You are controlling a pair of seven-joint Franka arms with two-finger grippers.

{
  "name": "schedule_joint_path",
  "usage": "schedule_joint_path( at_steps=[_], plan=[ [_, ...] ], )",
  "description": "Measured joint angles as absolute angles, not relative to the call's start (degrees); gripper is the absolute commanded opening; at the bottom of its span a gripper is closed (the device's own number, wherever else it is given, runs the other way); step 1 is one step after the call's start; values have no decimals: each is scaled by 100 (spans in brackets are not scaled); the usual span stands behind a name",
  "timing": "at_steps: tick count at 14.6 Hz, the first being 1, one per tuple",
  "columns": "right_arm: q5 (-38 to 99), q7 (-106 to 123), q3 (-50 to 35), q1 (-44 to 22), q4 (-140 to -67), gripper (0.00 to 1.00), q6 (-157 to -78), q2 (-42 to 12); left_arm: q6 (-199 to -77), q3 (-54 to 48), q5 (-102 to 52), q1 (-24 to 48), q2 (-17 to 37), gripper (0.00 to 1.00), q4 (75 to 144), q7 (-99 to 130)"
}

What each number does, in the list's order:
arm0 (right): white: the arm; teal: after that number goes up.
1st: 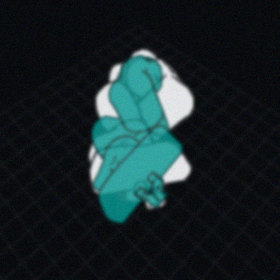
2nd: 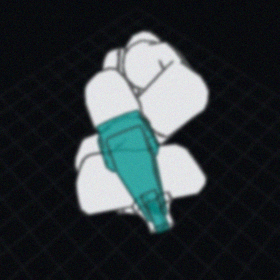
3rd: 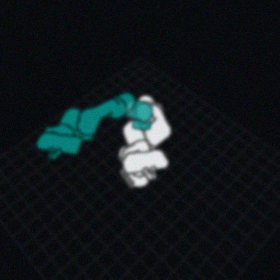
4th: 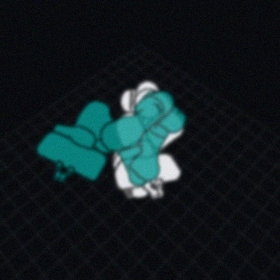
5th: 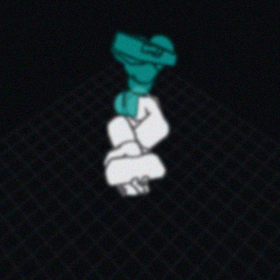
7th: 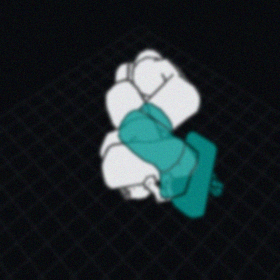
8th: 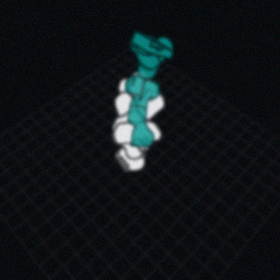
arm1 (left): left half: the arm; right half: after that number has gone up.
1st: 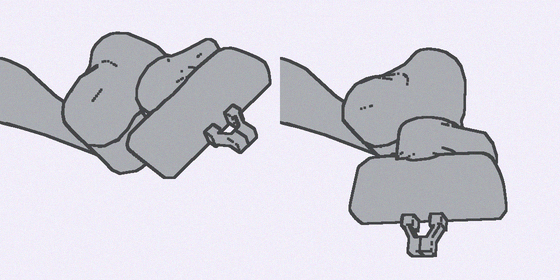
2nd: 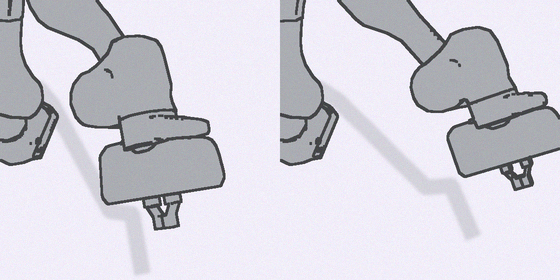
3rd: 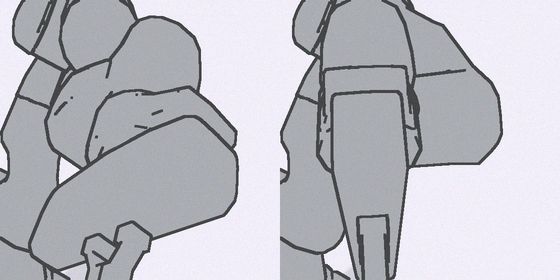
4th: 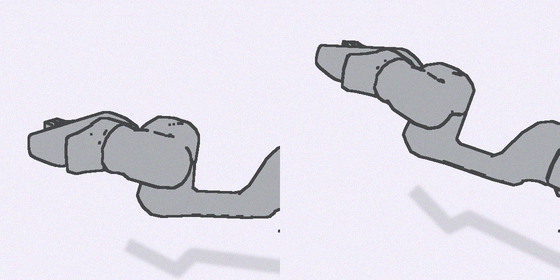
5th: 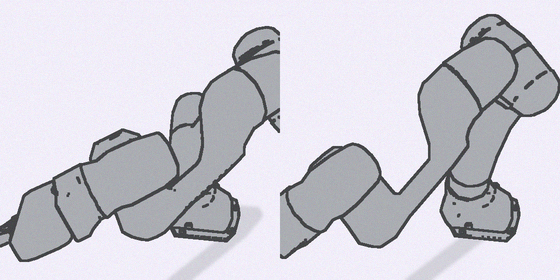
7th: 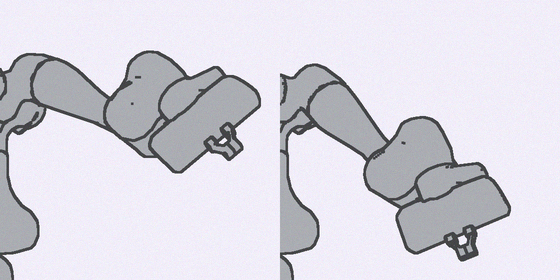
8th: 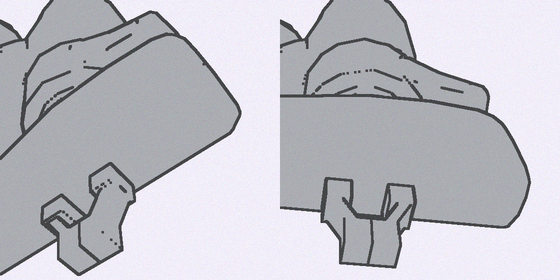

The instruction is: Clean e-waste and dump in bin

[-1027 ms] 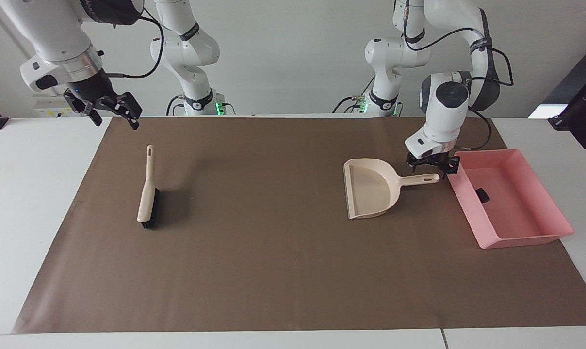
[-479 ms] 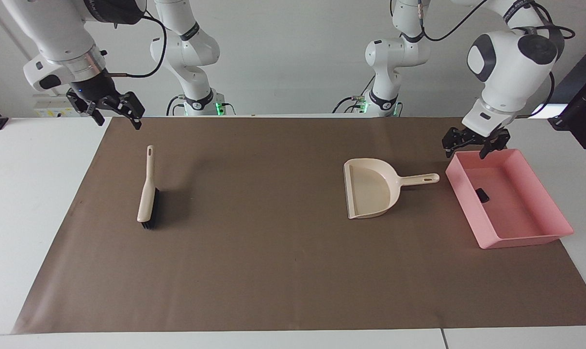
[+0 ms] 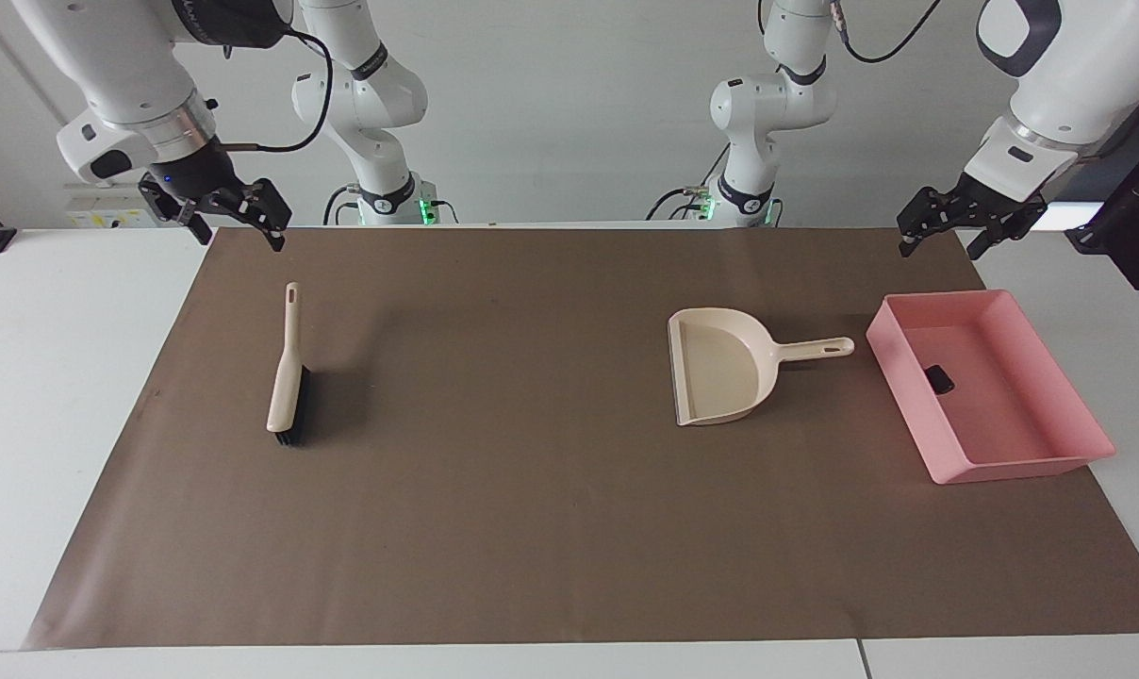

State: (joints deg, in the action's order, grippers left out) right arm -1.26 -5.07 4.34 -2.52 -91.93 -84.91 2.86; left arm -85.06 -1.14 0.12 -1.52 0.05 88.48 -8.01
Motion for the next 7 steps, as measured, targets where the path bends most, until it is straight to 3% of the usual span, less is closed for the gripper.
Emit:
schedule_joint_path(
  at_steps=[7],
  plan=[
    [-124, -507, 444, -266, -9193, 100, -8486, 277, -8228, -147, 11, -120, 27, 98, 8761, -398]
  ],
)
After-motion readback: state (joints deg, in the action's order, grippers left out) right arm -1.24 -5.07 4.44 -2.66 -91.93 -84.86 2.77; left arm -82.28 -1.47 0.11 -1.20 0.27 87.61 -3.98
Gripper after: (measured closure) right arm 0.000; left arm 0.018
